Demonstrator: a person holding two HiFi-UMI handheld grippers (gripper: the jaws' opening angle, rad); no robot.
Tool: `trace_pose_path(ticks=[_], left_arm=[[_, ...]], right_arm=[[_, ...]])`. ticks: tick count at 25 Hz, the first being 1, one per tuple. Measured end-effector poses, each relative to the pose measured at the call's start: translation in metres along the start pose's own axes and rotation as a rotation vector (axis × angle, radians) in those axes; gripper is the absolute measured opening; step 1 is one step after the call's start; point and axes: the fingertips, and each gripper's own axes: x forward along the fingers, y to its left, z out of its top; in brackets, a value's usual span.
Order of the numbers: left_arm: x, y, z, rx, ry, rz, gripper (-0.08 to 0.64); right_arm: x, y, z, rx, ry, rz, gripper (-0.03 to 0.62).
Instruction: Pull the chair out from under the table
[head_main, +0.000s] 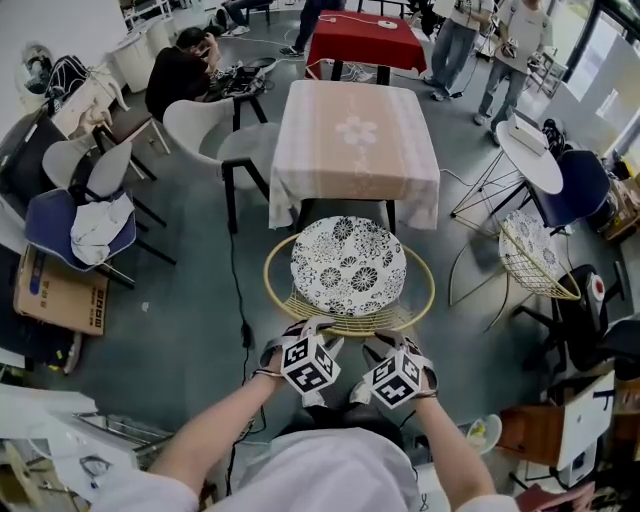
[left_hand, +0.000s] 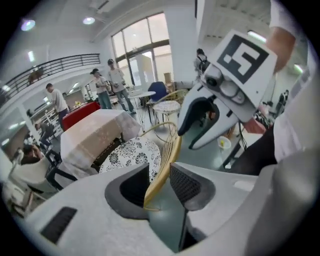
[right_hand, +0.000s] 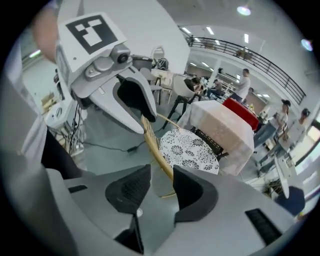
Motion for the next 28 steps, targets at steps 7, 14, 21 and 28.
trace_pose_path(ticks=[7, 14, 21, 28], left_arm=[[-0.053, 0.016, 0.066, -0.460, -0.330, 0.079, 0.126], [-0.092, 0.018, 0.120, -0.545, -0.476, 0.207, 0.084], [-0.106, 0.004, 0.152, -0.572, -0.522, 0.295, 0.014], [-0.107, -0.013, 0.170, -0.586, -0.525, 0.339, 0.006]], right_arm=[[-0.042, -0.029, 0.036, 0.459, -0.244, -0.068, 0.050], [-0.102, -0.056, 0.066, 0.559, -0.447, -0.132, 0.018], [-0.144, -0.066, 0.078, 0.524, -0.553, -0.131, 0.005], [-0.163, -0.066, 0.071, 0.520, -0.598, -0.111, 0.002]])
